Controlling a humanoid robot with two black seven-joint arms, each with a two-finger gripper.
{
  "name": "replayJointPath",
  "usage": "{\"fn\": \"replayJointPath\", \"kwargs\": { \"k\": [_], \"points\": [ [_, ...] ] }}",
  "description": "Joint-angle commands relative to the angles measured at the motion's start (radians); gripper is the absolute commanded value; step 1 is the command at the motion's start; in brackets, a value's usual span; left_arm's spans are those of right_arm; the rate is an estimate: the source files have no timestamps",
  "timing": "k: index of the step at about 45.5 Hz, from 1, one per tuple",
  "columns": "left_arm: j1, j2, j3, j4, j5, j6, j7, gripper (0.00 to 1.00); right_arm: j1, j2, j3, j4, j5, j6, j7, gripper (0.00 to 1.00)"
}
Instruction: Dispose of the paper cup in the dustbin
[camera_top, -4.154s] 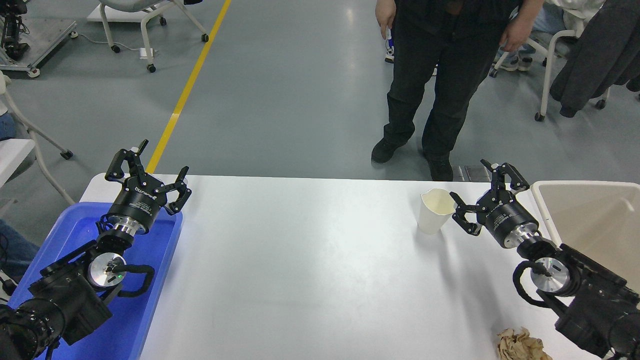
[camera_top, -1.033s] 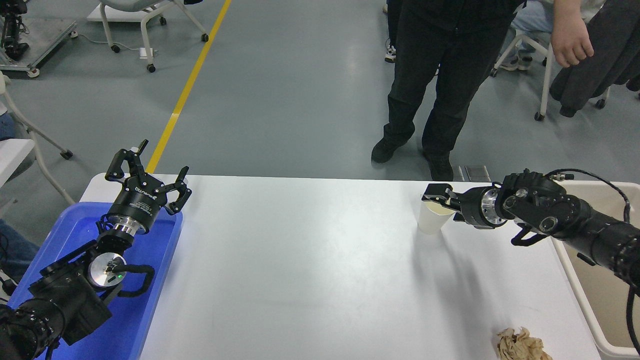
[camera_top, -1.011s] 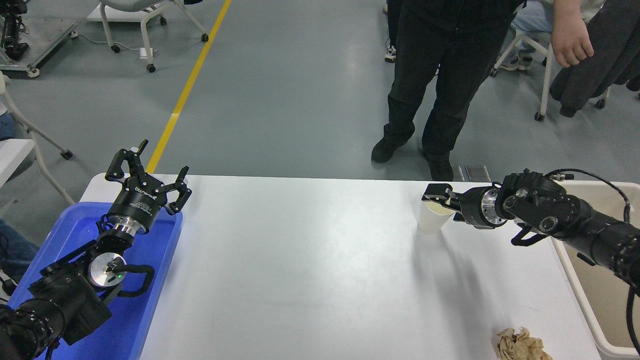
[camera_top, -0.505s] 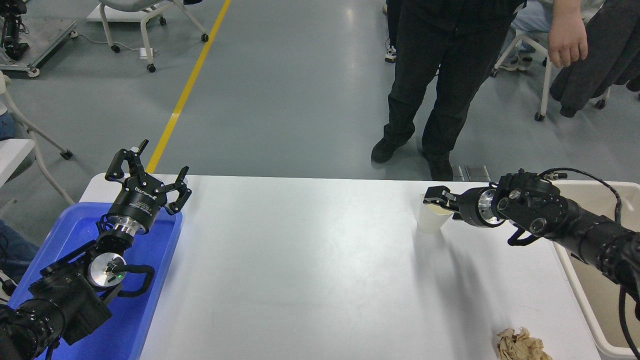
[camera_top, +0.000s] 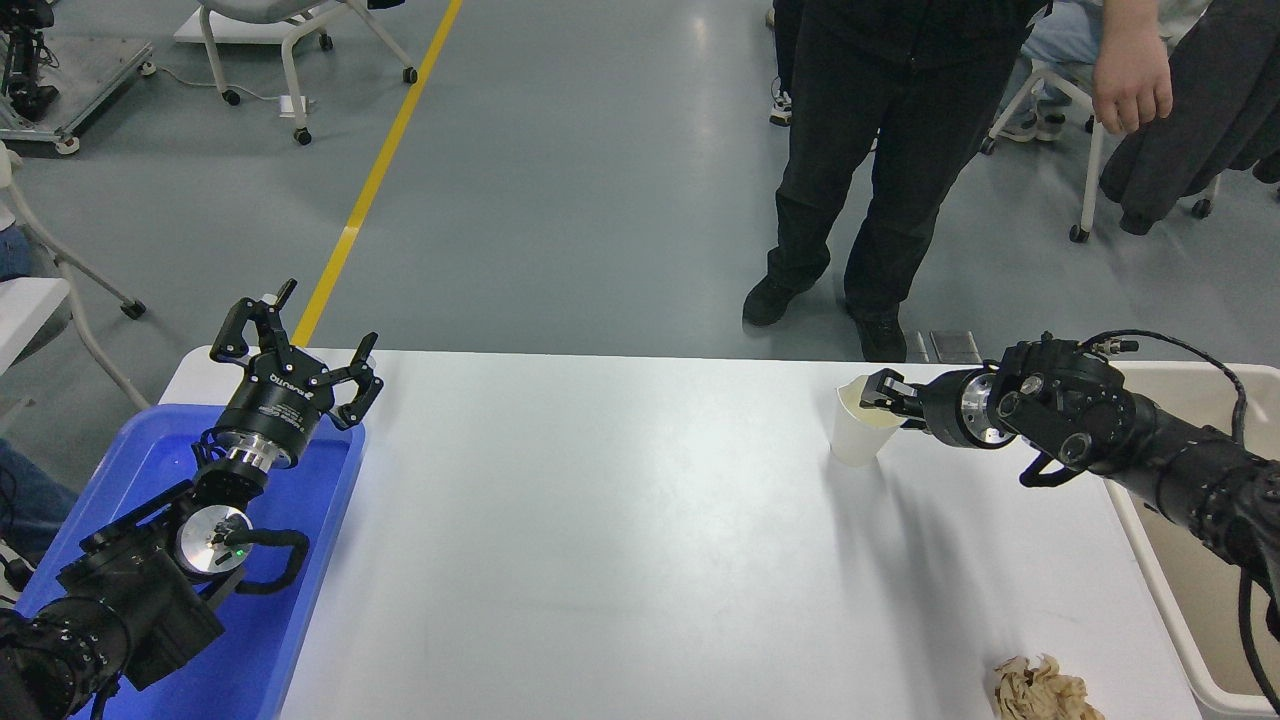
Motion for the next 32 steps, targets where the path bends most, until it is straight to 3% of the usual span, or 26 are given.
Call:
{"fn": "replayJointPath", "kwargs": {
  "k": [1, 5, 32],
  "points": [
    [0.0, 0.0, 0.0, -0.001, 0.0, 0.0, 0.0, 1.0, -0.003, 0.003, -0.002, -0.001, -0.001, -0.001, 0.005, 0.06],
    [0.0, 0.0, 0.0, 0.001, 0.001, 0.0, 0.0, 1.0, -0.006, 0.003, -0.002, 0.003, 0.001, 0.002, 0.007, 0.0],
    [0.0, 0.0, 0.0, -0.001, 0.0, 0.0, 0.0, 1.0, 0.021, -0.008, -0.025, 0.029, 0.016, 0.027, 0.083, 0.0]
  ]
}}
